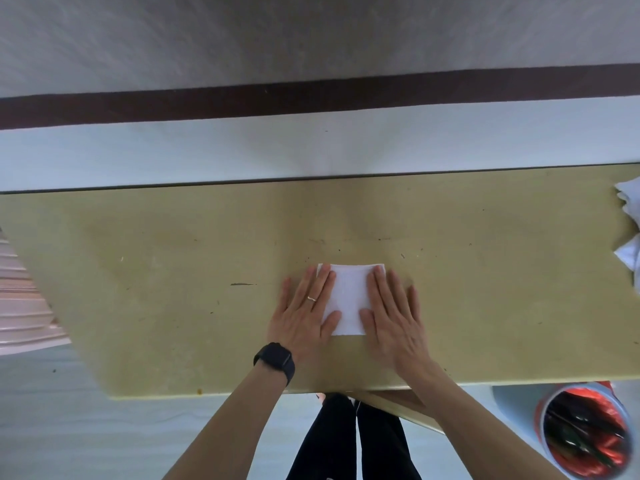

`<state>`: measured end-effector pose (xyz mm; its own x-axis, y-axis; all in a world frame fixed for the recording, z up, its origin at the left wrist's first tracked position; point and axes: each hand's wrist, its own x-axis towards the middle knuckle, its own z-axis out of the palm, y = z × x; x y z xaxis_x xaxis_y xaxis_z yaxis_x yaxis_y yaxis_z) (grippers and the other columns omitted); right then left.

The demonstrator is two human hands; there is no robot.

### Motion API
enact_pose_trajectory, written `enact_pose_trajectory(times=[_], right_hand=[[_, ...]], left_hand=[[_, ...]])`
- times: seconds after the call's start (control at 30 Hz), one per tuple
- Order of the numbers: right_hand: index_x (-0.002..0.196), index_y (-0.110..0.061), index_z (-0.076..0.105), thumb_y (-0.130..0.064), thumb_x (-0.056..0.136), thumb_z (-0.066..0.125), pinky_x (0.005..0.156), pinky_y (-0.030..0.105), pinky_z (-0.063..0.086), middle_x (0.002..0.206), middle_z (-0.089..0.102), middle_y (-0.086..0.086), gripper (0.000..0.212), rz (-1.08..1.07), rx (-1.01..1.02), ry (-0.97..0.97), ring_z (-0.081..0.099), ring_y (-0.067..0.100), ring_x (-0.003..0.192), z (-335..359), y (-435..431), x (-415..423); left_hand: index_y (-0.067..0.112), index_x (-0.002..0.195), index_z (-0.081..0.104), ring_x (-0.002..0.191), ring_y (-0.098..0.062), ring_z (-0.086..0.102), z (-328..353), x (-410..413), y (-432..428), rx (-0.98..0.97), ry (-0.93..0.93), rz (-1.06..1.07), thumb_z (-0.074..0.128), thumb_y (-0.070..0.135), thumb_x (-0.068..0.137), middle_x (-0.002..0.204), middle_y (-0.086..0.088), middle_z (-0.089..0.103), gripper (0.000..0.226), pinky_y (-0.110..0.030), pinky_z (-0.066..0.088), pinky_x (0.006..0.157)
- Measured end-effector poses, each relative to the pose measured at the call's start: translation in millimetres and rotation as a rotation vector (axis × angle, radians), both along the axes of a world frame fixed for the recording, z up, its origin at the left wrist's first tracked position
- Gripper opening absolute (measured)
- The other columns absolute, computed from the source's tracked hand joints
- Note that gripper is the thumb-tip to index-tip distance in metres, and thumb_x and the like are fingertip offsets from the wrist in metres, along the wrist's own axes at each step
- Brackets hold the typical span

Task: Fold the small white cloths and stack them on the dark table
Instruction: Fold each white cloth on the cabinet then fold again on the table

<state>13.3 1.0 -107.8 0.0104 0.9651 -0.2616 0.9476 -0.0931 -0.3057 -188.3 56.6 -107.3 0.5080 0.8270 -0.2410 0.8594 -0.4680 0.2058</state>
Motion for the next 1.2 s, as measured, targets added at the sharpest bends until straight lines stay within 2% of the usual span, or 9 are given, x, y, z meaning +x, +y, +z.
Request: enact_pose_trajectory(times=[0.13,0.23,0.37,0.47,0.63,0.8,0.9,1.07,1.2], right_hand=[[0.157,-0.016,0.018,-0.043,0.102,0.027,0.120,0.045,0.011,0.165,0.014,-0.002,0.062,-0.061,0.080,0.057,0.009,0.017,0.152,9,0,-2],[0.145,-0.018,0.042,-0.046,0.097,0.046,0.110,0.043,0.032,0.148,0.043,-0.001,0.055,-0.339,0.124,0.141,0.035,0.021,0.138,29,13,-4],[0.123,-0.016,0.050,-0.049,0.089,0.059,0.088,0.039,0.046,0.120,0.056,0.003,0.048,-0.711,-0.126,0.211,0.052,0.024,0.109,49,43,-9],[0.109,-0.020,0.050,-0.050,0.085,0.064,0.076,0.038,0.049,0.107,0.059,-0.001,0.041,-0.820,-0.276,0.290,0.058,0.023,0.096,54,59,-13],[0.111,-0.017,0.059,-0.032,0.079,0.070,0.073,0.034,0.052,0.096,0.064,-0.003,0.037,-0.964,-0.373,0.467,0.063,0.022,0.087,57,67,-11],[0.108,-0.018,0.066,-0.023,0.080,0.071,0.072,0.033,0.051,0.091,0.067,-0.004,0.028,-0.995,-0.407,0.730,0.063,0.016,0.087,60,62,-2],[0.099,-0.020,0.066,-0.020,0.082,0.071,0.067,0.030,0.046,0.091,0.068,-0.001,0.017,-0.941,-0.332,0.845,0.062,0.019,0.087,76,54,0],[0.098,-0.019,0.066,-0.015,0.086,0.072,0.064,0.019,0.044,0.088,0.072,-0.005,0.014,-0.707,-0.085,0.900,0.063,0.009,0.078,125,45,5],[0.097,-0.036,0.064,-0.024,0.093,0.065,0.069,0.005,0.044,0.088,0.069,-0.023,0.014,-0.442,0.139,0.730,0.064,-0.006,0.083,190,39,2]], left_hand=[[0.019,0.158,0.012,0.151,-0.020,0.010,4,1,-2,0.001,-0.061,0.019,0.027,0.052,0.100,0.166,0.001,0.010,0.068,-0.046,-0.001,0.122],[0.021,0.154,0.027,0.142,-0.029,0.029,28,14,0,-0.040,-0.132,0.290,0.041,0.048,0.096,0.157,-0.006,0.032,0.065,-0.047,0.025,0.115],[0.012,0.134,0.041,0.121,-0.030,0.045,57,43,12,-0.310,-0.207,0.828,0.055,0.044,0.095,0.132,-0.012,0.052,0.053,-0.041,0.043,0.098],[0.009,0.122,0.045,0.112,-0.031,0.052,57,56,22,-0.436,-0.252,0.984,0.061,0.033,0.091,0.120,-0.013,0.057,0.042,-0.044,0.048,0.093],[0.014,0.108,0.052,0.093,-0.027,0.063,57,55,31,-0.615,-0.385,1.155,0.063,0.020,0.085,0.104,-0.006,0.064,0.026,-0.039,0.055,0.078],[0.022,0.091,0.060,0.090,-0.023,0.064,66,45,33,-0.770,-0.591,1.224,0.061,0.014,0.084,0.094,0.002,0.065,0.011,-0.041,0.056,0.087],[0.018,0.106,0.056,0.097,-0.022,0.062,76,40,31,-0.775,-0.671,1.195,0.065,0.015,0.085,0.108,-0.002,0.065,0.023,-0.040,0.054,0.088],[0.032,0.125,0.051,0.085,-0.017,0.063,123,23,21,-0.514,-0.805,0.877,0.069,0.013,0.086,0.095,-0.003,0.064,0.046,-0.021,0.050,0.067],[0.040,0.122,0.059,0.086,-0.004,0.062,182,5,13,-0.299,-0.805,0.646,0.072,0.028,0.088,0.095,0.011,0.066,0.038,-0.011,0.048,0.071]])
